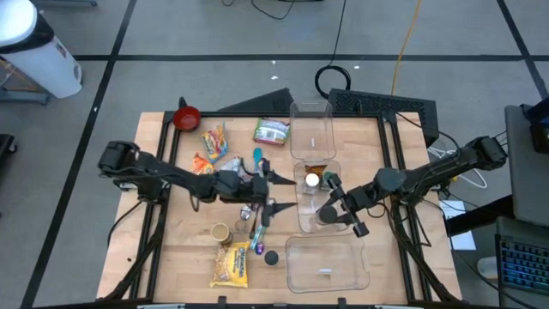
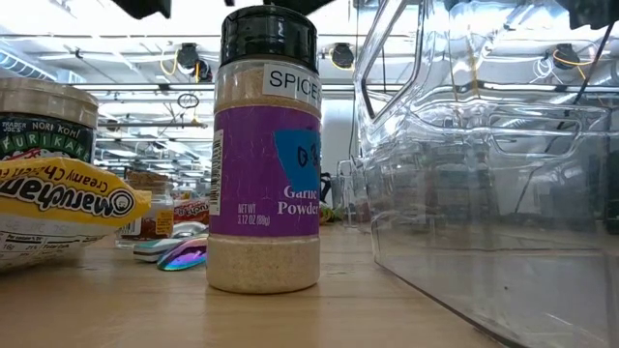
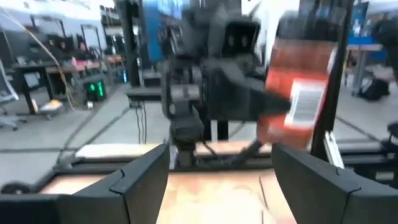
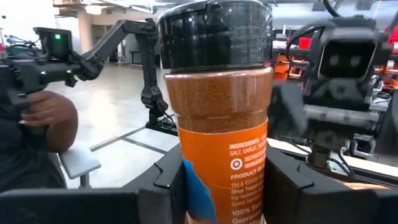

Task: Pick & Place Food Item
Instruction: Put the orange seasoning bottle into the middle transparent bin

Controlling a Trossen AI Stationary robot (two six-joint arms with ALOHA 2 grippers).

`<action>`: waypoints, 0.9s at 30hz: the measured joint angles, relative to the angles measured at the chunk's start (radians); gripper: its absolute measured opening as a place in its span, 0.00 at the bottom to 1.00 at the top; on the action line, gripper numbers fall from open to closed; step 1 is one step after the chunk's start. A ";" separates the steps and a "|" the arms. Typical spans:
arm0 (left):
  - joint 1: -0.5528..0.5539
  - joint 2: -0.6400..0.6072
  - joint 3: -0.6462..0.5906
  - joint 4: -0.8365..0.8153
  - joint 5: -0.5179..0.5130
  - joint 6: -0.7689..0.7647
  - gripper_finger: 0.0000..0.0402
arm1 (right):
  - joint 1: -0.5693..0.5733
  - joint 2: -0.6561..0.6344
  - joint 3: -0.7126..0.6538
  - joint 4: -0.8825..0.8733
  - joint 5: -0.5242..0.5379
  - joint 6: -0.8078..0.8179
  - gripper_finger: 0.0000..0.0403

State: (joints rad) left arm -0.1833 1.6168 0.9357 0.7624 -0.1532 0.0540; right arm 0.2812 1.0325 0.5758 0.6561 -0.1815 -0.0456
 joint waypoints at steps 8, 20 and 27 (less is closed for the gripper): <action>-0.002 0.129 0.160 0.000 0.000 0.001 0.70 | 0.000 0.000 0.001 -0.034 0.144 -0.026 0.32; -0.001 0.148 0.200 -0.075 0.041 0.040 0.70 | 0.002 -0.002 0.001 -0.085 0.149 -0.048 0.32; -0.005 0.117 0.203 -0.117 0.102 0.034 0.70 | -0.003 -0.044 0.001 -0.150 0.255 -0.046 0.32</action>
State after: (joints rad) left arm -0.1881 1.7340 1.1385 0.6455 -0.0512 0.0876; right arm 0.2783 0.9880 0.5770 0.5061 0.0733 -0.0915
